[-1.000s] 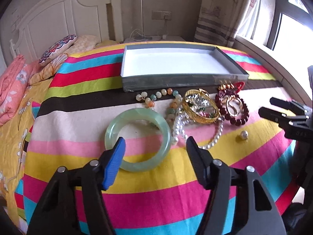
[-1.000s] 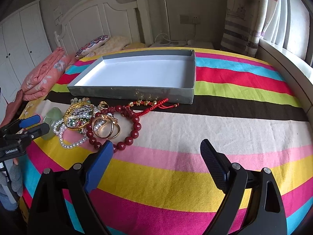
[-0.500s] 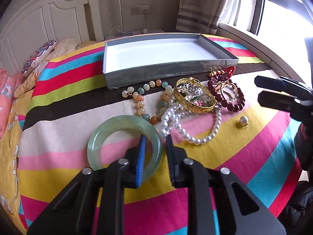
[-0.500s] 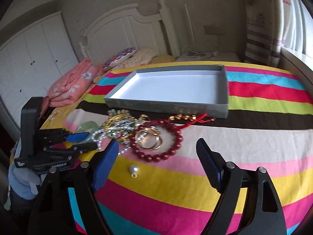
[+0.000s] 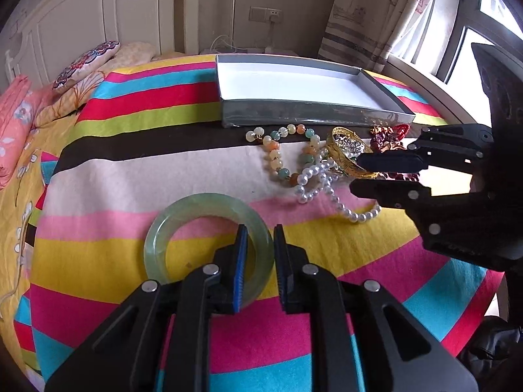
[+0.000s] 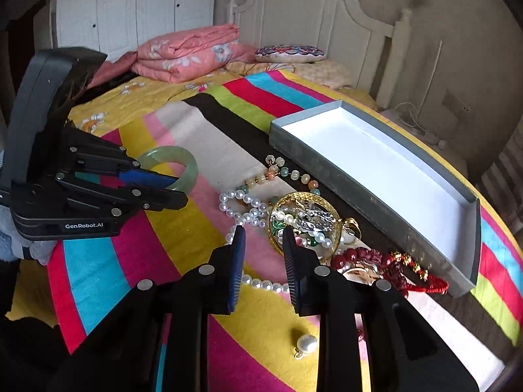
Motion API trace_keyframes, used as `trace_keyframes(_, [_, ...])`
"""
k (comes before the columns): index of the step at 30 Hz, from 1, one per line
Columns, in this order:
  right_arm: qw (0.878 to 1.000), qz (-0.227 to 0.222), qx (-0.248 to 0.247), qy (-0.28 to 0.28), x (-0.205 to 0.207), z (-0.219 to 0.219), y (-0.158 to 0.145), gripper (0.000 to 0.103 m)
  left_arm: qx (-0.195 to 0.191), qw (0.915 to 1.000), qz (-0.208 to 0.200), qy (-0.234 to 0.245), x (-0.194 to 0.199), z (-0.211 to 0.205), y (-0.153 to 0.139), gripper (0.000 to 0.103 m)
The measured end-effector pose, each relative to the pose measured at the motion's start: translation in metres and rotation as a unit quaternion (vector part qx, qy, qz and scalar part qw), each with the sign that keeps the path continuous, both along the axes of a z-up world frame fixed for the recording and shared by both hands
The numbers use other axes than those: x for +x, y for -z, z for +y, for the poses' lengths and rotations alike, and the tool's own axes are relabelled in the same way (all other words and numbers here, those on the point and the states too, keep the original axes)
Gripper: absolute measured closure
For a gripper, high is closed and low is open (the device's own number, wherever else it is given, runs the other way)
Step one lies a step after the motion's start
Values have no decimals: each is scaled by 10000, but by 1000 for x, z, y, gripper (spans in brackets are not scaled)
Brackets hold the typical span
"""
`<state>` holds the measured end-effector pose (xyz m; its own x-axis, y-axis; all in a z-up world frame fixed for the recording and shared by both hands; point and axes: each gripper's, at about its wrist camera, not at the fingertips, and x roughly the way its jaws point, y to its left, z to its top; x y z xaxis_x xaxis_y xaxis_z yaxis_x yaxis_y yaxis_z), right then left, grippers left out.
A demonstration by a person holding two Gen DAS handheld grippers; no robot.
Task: Organize jewelry
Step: 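Grasp the green jade bangle with the left tool while the right tool grasps the gold bangle, then carry both bangles into the grey tray and open both tools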
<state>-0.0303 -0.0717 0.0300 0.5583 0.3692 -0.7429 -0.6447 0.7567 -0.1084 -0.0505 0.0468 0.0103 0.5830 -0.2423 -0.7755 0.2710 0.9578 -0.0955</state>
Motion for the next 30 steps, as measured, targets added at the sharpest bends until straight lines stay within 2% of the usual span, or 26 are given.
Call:
trace_keyframes(2, [9994, 26, -341, -63, 7, 8, 5, 81, -78, 10000, 43, 8, 1, 0, 0, 80])
trace_keyframes(4, [9985, 10, -533, -83, 13, 14, 9, 86, 17, 10000, 3, -14, 1, -3, 0, 80])
trace_keyframes(6, [9988, -20, -478, -113, 15, 12, 9, 90, 101, 9999, -83, -111, -2, -4, 1, 88])
trace_keyframes(7, [9991, -35, -416, -91, 14, 10, 9, 92, 46, 9999, -104, -119, -3, -2, 1, 89])
trace_keyframes(9, [9999, -111, -96, -30, 9, 3, 5, 96, -95, 9997, -133, -186, -5, 3, 1, 89])
trace_keyframes(13, [9974, -48, 710, 55, -3, -17, -2, 96, -477, 9976, -361, -353, -13, 16, -7, 90])
trace_keyframes(17, [9857, 141, 1679, 87, -8, -42, -12, 96, -669, 9953, -508, -480, -18, 23, -16, 90])
trace_keyframes(20, [9772, 188, 2106, 187, -7, -56, -22, 96, -700, 9945, -613, -480, -17, 22, -27, 90])
trace_keyframes(24, [9768, 7, 2120, 297, -6, -58, -33, 96, -576, 9953, -673, -380, -8, 12, -37, 90])
trace_keyframes(30, [9808, -348, 1828, 582, 6, -64, -47, 96, -410, 9952, -855, -222, 25, -9, -59, 90])
